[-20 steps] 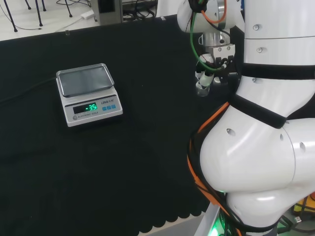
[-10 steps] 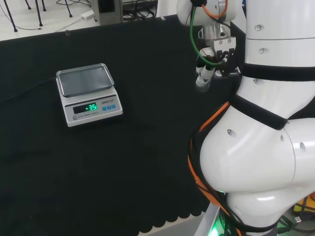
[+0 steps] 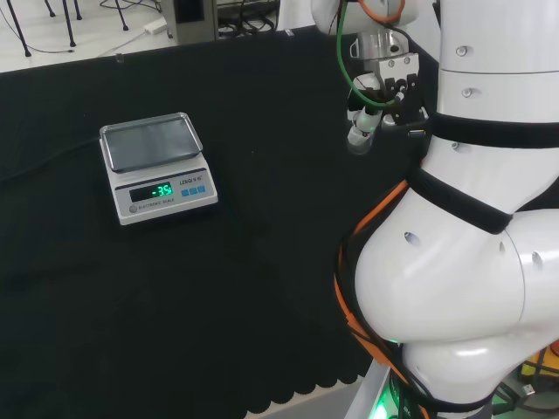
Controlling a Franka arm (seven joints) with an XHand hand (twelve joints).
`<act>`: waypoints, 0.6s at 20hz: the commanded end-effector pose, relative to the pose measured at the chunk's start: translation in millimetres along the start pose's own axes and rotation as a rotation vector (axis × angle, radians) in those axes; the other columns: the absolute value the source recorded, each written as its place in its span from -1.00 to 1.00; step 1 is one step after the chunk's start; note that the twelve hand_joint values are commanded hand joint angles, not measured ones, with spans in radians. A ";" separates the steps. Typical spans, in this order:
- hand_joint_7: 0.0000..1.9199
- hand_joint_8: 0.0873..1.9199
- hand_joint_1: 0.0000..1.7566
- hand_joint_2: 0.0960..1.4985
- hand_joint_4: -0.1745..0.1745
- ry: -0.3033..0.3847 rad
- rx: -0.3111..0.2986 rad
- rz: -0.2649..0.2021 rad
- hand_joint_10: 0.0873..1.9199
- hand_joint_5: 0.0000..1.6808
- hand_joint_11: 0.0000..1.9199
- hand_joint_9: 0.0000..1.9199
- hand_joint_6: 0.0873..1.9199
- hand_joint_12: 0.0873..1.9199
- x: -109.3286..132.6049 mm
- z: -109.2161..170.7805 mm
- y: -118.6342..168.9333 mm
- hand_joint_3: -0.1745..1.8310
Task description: Pick up the beaker.
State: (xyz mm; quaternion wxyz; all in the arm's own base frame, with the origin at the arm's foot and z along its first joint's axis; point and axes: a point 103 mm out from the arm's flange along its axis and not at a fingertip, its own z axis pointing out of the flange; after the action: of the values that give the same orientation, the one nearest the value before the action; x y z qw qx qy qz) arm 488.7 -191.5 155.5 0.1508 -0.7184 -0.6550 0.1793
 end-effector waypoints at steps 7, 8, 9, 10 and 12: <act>-0.27 -0.22 0.27 0.57 -1.00 -0.086 -0.024 -0.038 -0.21 -0.04 -0.10 0.02 0.29 0.03 18.9 -41.6 -13.0 -0.81; -0.27 -0.22 0.27 0.57 -1.00 -0.083 -0.021 -0.042 -0.21 -0.04 -0.10 0.02 0.29 0.03 19.7 -42.8 -13.6 -0.81; -0.27 -0.22 0.27 0.57 -1.00 -0.082 -0.004 -0.042 -0.21 -0.04 -0.10 0.02 0.29 0.03 19.3 -48.0 -14.9 -0.81; -0.27 -0.22 0.27 0.57 -1.00 -0.078 -0.004 -0.051 -0.21 -0.04 -0.10 0.02 0.29 0.03 19.6 -49.1 -16.0 -0.81; -0.27 -0.22 0.27 0.57 -1.00 -0.065 -0.020 -0.071 -0.21 -0.04 -0.10 0.02 0.29 0.03 20.3 -50.5 -18.4 -0.81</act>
State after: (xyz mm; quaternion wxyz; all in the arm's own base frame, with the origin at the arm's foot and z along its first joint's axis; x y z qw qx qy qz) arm 496.8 -171.9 198.2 0.1245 -0.6981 -0.6762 0.1995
